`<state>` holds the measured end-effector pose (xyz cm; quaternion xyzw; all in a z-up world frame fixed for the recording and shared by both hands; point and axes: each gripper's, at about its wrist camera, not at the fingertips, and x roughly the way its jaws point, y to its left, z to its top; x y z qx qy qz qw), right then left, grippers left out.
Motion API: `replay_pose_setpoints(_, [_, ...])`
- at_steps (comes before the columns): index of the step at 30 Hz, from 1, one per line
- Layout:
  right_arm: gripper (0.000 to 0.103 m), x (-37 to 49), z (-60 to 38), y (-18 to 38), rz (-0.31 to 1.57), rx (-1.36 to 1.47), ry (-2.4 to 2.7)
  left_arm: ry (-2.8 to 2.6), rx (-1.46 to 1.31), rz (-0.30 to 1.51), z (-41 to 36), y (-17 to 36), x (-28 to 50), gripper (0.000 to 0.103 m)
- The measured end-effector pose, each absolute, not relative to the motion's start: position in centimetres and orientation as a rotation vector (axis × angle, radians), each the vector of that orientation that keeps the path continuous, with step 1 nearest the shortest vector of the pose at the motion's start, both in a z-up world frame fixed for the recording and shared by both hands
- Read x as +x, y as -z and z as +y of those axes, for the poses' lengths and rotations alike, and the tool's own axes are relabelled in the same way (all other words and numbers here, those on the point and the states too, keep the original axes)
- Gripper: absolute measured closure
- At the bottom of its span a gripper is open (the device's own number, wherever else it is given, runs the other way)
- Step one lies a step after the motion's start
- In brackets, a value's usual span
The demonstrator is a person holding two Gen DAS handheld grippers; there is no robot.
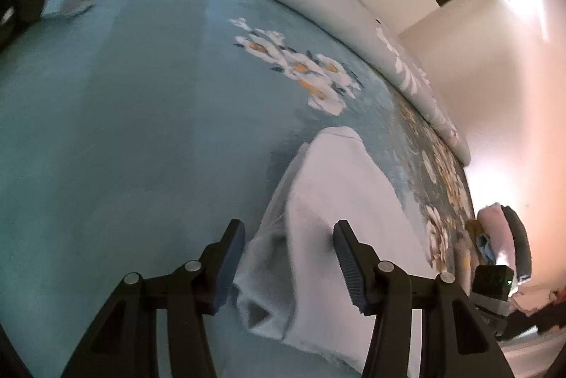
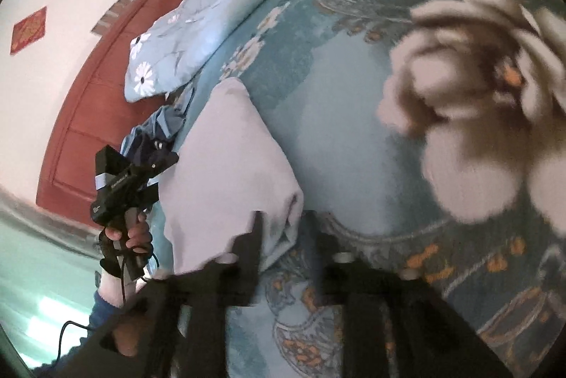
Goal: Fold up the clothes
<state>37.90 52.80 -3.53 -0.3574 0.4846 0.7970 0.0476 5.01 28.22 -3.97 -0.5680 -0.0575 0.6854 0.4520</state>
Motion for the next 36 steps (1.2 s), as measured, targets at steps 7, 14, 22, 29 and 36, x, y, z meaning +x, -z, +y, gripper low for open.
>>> replay_pose_setpoints(7, [0.059, 38.3, 50.5, 4.8, 1.681, -0.971, -2.252, -1.648, -1.427, -0.065, 29.7, 5.0, 5.4, 0.041])
replay_pose_setpoints(14, [0.059, 39.2, 47.9, 5.3, 1.779, -0.758, -2.081, -1.611, -1.426, -0.073, 30.0, 5.0, 5.8, 0.038])
replay_pose_setpoints(22, [0.059, 37.6, 45.4, 6.0, 1.873, -0.643, -2.074, -1.594, -1.412, -0.119, 29.7, 5.0, 6.3, 0.045])
replay_pose_setpoints(29, [0.09, 37.0, 46.3, 6.4, 1.886, -0.616, -2.138, -1.596, -1.409, -0.234, 28.5, 5.1, 6.8, 0.077])
replay_pose_setpoints(36, [0.094, 37.2, 48.4, 5.5, 1.876, -0.638, -2.22, -1.628, -1.39, -0.296, 26.9, 3.8, 8.7, 0.084])
